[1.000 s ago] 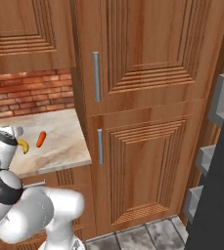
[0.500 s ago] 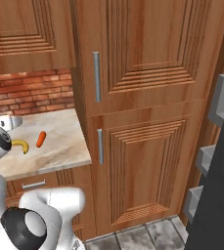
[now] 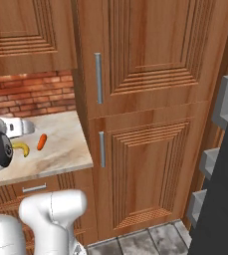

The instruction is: Open the fridge, remove the banana, carrot, and fish, and place them on any counter.

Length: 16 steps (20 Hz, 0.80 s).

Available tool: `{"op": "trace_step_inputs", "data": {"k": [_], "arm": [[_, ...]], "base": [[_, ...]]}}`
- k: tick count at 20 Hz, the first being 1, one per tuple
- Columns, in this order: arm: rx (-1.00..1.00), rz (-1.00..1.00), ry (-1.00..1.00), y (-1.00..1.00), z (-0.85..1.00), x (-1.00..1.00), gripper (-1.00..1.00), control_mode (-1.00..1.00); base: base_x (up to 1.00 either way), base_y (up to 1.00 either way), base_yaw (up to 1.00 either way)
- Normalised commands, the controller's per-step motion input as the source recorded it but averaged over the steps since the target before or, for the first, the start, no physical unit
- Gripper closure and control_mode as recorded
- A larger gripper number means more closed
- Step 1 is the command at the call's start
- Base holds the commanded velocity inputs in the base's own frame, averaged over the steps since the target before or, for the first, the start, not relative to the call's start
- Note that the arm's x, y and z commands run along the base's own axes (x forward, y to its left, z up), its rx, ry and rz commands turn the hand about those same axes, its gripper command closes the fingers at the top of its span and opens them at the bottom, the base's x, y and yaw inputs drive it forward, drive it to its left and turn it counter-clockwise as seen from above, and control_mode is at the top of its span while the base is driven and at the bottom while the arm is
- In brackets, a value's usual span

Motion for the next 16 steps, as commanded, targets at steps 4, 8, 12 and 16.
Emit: {"op": "trace_step_inputs", "data": {"k": [4,8,12,16], "arm": [[-0.04,-0.15,0.38,-0.67,-0.03,-0.49,-1.00,-1.00],[0.00,-0.18,0.43,-0.46,-0.01,-0.23,-1.00,-1.00],[0.00,-0.23,0.32,-0.15,0.00,-0.16,-1.00,-1.00],[0.00,-0.30,0.12,0.00,-0.02,-0.07,-1.00,-1.00]], "base": [[0.00,0.00,0.00],[0.00,0.00,0.00],[0.00,0.00,0.00],[0.00,0.00,0.00]]}}
